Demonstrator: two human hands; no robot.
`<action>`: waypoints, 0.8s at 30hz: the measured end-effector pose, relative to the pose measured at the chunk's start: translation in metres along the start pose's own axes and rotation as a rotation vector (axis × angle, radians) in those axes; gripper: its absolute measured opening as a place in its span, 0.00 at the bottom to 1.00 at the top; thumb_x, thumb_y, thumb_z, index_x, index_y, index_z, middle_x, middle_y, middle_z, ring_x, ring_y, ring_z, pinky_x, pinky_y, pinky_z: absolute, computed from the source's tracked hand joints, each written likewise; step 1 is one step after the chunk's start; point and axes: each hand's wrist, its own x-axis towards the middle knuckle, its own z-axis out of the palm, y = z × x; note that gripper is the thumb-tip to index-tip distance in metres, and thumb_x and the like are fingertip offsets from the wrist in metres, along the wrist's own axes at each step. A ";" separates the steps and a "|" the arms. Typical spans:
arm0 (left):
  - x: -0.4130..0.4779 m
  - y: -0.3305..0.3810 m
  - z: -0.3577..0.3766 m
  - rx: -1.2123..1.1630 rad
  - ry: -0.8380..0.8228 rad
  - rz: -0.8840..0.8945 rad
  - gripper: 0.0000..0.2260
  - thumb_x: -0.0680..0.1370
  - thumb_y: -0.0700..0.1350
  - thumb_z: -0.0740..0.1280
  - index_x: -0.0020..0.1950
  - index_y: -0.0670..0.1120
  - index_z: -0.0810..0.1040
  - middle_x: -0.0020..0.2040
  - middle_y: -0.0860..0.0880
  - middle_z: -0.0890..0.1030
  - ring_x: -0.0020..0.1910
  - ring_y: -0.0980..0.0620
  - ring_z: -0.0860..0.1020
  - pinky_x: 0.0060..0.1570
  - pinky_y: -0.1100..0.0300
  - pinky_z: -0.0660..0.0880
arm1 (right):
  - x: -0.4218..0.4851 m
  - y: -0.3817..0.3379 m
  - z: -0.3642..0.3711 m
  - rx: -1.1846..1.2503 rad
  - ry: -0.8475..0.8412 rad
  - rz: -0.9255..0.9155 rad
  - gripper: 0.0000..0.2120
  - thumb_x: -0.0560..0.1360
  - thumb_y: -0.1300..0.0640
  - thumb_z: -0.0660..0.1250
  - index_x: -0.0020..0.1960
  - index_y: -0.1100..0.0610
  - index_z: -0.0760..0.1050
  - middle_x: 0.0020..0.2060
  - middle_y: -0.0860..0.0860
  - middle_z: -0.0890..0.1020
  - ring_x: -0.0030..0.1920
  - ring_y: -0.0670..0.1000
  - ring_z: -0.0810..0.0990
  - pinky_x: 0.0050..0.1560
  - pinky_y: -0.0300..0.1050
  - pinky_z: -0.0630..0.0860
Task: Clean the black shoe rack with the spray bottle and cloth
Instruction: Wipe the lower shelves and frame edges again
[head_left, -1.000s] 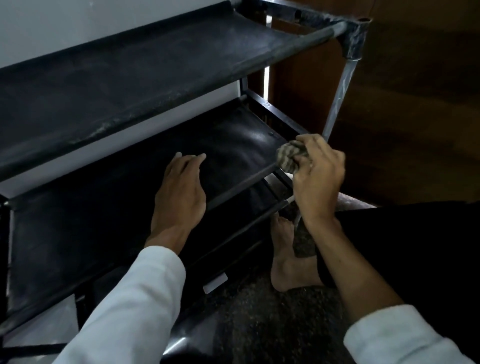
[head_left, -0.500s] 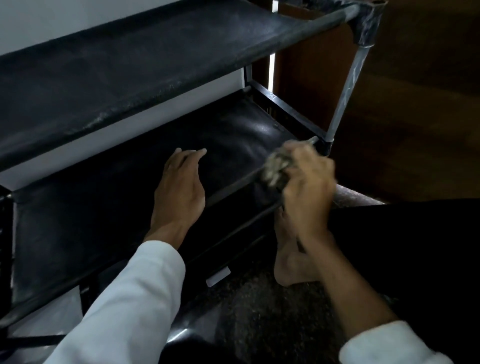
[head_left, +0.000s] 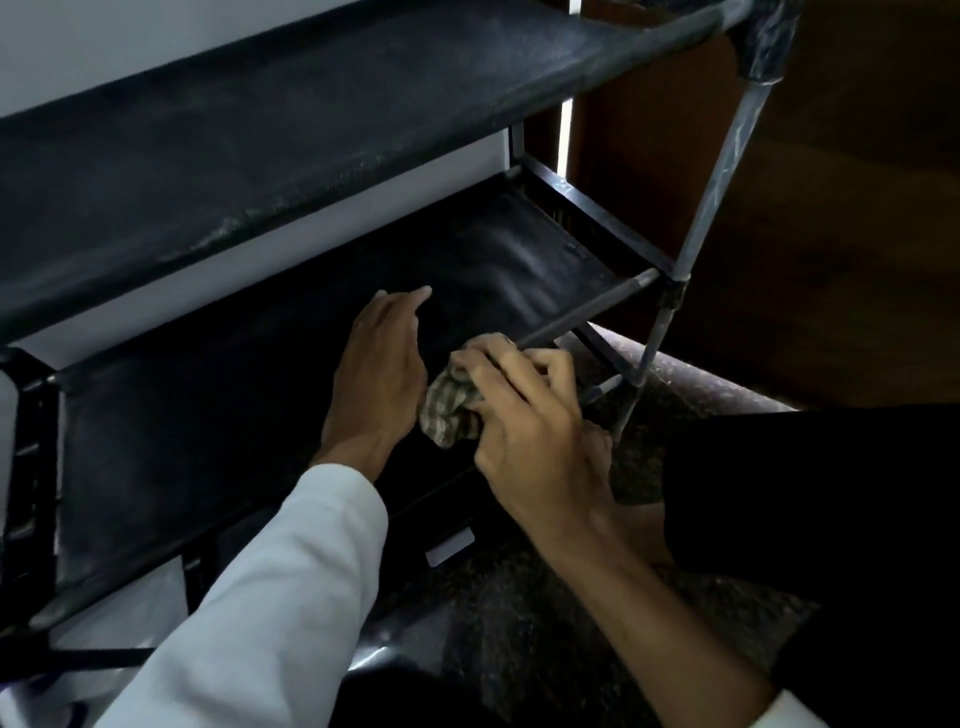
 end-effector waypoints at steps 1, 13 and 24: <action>0.000 0.001 -0.001 -0.004 0.007 0.008 0.18 0.85 0.41 0.51 0.74 0.48 0.69 0.74 0.46 0.69 0.77 0.50 0.60 0.74 0.54 0.61 | 0.004 0.007 -0.002 -0.024 -0.015 -0.040 0.20 0.75 0.70 0.59 0.62 0.59 0.80 0.63 0.52 0.80 0.50 0.59 0.74 0.52 0.50 0.76; -0.007 0.014 -0.003 0.161 0.055 0.034 0.19 0.85 0.51 0.54 0.73 0.47 0.70 0.72 0.48 0.72 0.75 0.49 0.64 0.74 0.57 0.57 | 0.047 0.078 -0.040 -0.121 0.095 0.313 0.19 0.73 0.64 0.63 0.62 0.56 0.78 0.61 0.50 0.81 0.57 0.58 0.78 0.57 0.37 0.64; -0.145 -0.018 -0.014 0.281 0.360 0.304 0.10 0.74 0.37 0.64 0.49 0.43 0.83 0.45 0.46 0.82 0.40 0.44 0.78 0.40 0.51 0.69 | -0.060 0.004 0.009 0.297 0.069 0.146 0.14 0.78 0.62 0.62 0.61 0.60 0.79 0.59 0.56 0.81 0.61 0.55 0.79 0.66 0.47 0.73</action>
